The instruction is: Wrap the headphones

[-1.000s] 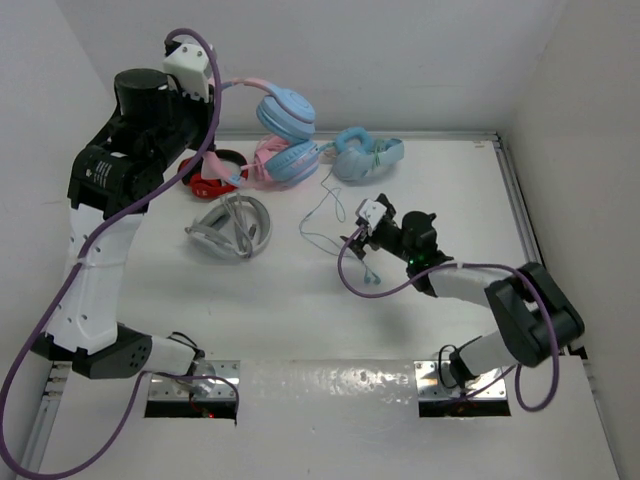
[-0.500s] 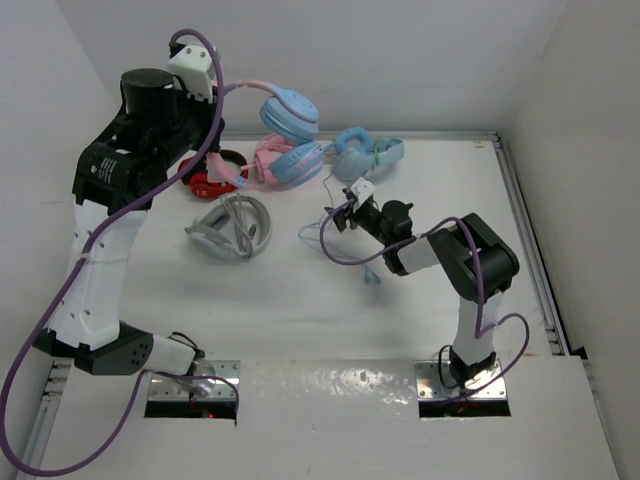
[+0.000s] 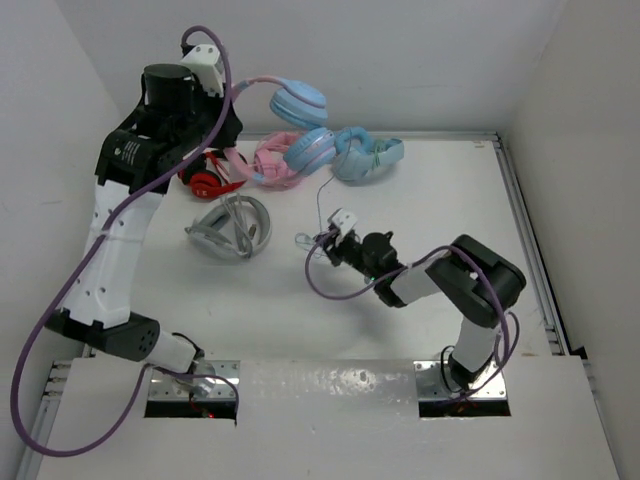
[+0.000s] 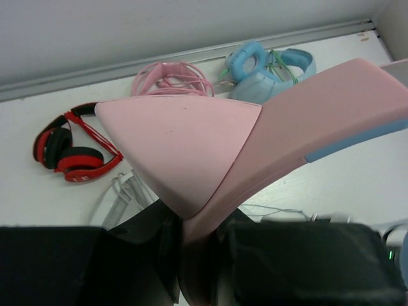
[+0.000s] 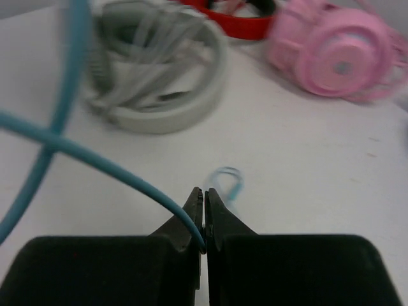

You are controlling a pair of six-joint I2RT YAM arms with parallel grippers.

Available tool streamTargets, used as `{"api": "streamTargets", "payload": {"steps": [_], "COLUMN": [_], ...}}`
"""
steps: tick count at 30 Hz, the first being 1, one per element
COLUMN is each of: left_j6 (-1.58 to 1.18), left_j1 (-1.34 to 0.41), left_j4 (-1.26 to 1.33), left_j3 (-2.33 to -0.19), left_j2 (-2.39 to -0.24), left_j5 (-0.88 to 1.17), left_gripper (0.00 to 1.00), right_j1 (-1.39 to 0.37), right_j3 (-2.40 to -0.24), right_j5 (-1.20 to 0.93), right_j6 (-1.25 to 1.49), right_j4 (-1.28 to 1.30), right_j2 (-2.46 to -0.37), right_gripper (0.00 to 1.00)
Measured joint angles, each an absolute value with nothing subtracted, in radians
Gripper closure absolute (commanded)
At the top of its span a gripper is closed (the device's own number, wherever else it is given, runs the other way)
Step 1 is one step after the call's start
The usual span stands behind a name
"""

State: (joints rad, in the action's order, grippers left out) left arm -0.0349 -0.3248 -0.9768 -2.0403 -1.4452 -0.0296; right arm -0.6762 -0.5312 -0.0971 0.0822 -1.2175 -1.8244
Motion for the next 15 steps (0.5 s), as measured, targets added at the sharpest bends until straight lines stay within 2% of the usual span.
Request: {"api": "streamTargets", "payload": {"steps": [8, 15], "left_j6": [-0.231, -0.266], "left_j1": [-0.167, -0.138], "left_j4": [-0.904, -0.776], "left_j3": [-2.038, -1.816], "left_j2": [-1.56, -1.593], "left_j5": [0.061, 0.009], "left_gripper": [1.0, 1.0], "right_j1": [-1.063, -1.303], "right_j3": [-0.654, -1.112], "right_j5": [0.018, 0.047], "right_j6": [0.099, -0.007], "right_j4": [-0.854, -0.299], "right_j2": [-1.797, -1.879], "right_gripper": [1.0, 1.0]}}
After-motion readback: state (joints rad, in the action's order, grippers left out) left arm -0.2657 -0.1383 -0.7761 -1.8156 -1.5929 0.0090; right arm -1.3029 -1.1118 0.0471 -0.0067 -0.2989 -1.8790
